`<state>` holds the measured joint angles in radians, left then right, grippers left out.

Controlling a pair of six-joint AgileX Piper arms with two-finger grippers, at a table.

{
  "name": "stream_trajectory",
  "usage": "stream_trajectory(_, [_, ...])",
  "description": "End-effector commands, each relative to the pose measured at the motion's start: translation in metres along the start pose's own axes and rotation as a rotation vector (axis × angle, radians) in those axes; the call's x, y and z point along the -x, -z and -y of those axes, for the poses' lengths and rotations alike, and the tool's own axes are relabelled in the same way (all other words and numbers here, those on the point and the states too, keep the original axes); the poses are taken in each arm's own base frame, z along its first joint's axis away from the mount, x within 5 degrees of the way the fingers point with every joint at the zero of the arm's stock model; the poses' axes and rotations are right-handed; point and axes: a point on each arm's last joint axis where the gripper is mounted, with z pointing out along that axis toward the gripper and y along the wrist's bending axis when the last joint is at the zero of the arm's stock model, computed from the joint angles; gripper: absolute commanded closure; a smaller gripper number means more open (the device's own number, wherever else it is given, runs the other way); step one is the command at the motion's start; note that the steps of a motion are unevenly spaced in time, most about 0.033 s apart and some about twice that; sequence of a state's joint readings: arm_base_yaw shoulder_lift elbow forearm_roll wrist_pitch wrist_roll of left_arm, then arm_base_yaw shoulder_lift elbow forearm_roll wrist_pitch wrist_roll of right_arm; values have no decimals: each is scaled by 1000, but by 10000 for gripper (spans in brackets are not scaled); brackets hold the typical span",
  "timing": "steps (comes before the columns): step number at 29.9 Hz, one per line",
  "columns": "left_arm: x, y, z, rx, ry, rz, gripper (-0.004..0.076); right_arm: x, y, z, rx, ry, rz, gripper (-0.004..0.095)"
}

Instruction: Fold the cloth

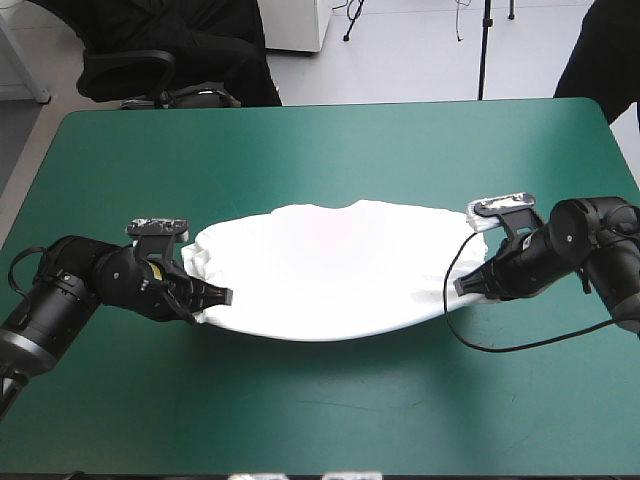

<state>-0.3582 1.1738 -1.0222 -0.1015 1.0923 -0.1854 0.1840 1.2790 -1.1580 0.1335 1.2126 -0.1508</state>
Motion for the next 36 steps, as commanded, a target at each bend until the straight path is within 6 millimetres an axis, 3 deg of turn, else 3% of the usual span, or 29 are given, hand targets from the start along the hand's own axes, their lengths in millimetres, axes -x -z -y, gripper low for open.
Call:
stream_trajectory(1, [20,20,5,-23,20,174,741,18,23,-1,-17,10,161,925])
stream_trajectory(8, [59,18,3,52,10,374,741,60,32,6,-67,-22,346,925])
stream_trajectory(14, [93,-1,-2,148,-4,505,741,101,20,15,-107,-22,471,925])
stream_trajectory(22, [127,-50,-6,246,-36,502,741,145,-17,27,-136,-35,485,926])
stream_trajectory(28, [136,-92,-8,264,-77,438,741,158,-57,33,-127,-26,405,913])
stream_trajectory(31, [135,-110,-10,276,-75,389,740,160,-70,34,-118,2,363,833])
stream_trajectory(36, [133,-118,-12,297,-86,346,663,157,-69,30,-79,21,313,546])
